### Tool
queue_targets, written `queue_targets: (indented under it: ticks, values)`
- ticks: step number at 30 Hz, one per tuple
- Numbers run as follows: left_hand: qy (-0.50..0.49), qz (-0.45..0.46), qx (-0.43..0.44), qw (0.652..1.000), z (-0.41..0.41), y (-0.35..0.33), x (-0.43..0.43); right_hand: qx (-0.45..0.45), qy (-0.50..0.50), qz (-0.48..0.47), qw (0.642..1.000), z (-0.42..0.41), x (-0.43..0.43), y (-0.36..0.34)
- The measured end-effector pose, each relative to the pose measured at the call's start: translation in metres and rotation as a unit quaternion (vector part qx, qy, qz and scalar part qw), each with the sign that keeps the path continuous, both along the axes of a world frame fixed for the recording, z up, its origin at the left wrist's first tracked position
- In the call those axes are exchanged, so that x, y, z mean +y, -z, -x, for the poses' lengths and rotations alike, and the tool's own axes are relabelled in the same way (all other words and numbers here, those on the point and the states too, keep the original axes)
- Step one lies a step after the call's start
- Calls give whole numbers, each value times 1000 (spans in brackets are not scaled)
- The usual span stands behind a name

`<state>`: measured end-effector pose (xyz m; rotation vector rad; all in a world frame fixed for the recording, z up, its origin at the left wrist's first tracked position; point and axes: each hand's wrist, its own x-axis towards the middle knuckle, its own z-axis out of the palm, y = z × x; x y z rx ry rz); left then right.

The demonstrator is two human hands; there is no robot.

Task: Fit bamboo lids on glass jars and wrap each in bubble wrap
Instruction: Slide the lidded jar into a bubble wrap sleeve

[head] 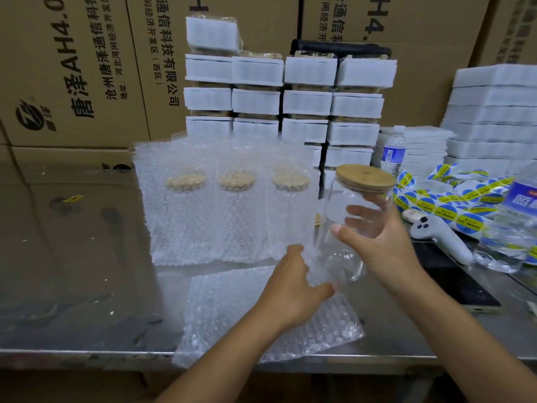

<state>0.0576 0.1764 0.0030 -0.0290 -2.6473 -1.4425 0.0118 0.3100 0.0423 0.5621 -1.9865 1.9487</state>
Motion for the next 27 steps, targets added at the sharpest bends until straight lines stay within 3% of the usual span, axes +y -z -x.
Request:
queue_targets:
  ticks: [6, 10, 17, 22, 27]
  values:
    - [-47, 203, -31, 978, 4, 4, 8, -1, 30, -11, 999, 5, 15, 4]
    - [-56, 238, -29, 969, 8, 9, 7, -7, 32, -4, 999, 6, 22, 9]
    - [-48, 145, -10, 988, 5, 9, -4, -21, 20, 82, 996, 3, 21, 0]
    - [-58, -72, -20, 996, -1, 4, -11, -70, -54, 175, 981, -2, 13, -5]
    - [-59, -189, -16, 980, -6, -11, -16, -115, -147, 211, 960, -8, 6, -5]
